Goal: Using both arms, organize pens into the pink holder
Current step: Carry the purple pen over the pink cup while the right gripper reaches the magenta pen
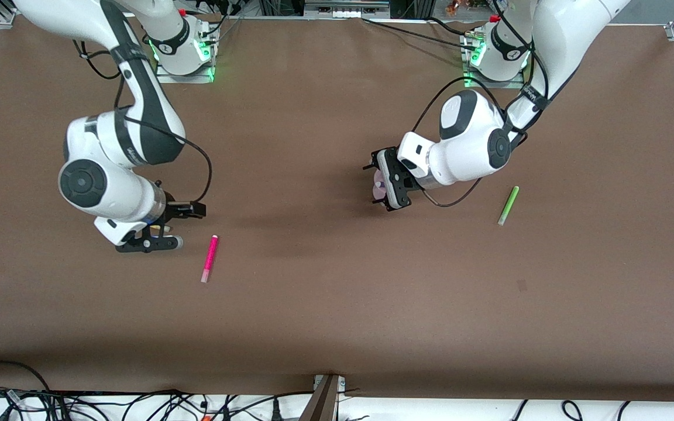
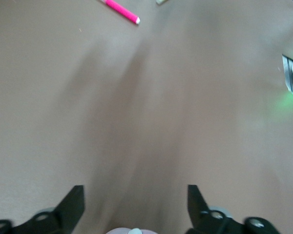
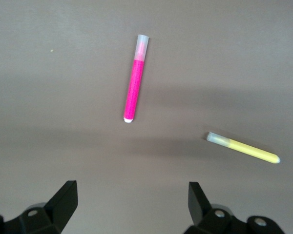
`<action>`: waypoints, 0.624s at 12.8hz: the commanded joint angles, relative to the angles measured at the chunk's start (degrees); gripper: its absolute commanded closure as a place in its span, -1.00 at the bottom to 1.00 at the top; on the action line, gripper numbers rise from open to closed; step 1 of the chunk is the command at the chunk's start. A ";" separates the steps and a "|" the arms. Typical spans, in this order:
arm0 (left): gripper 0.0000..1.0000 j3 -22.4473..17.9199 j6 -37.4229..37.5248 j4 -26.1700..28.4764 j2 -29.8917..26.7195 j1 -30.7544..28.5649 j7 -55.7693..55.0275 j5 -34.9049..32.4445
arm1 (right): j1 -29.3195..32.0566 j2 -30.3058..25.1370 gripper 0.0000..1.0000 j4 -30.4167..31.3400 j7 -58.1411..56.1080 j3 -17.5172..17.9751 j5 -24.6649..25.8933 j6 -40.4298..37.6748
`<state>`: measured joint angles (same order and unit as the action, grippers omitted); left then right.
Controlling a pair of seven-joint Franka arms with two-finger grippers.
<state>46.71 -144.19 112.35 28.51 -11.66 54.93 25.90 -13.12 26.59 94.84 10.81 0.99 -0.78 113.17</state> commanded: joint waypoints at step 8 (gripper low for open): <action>-1.00 -3.02 38.85 -17.06 -7.60 -7.41 -20.79 -12.33 | -0.06 10.59 -0.62 0.34 1.67 -0.11 -7.03 12.25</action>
<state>43.84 -112.08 100.32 20.34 -19.29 40.01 18.82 -13.10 36.66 95.38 11.80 0.92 -5.77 124.69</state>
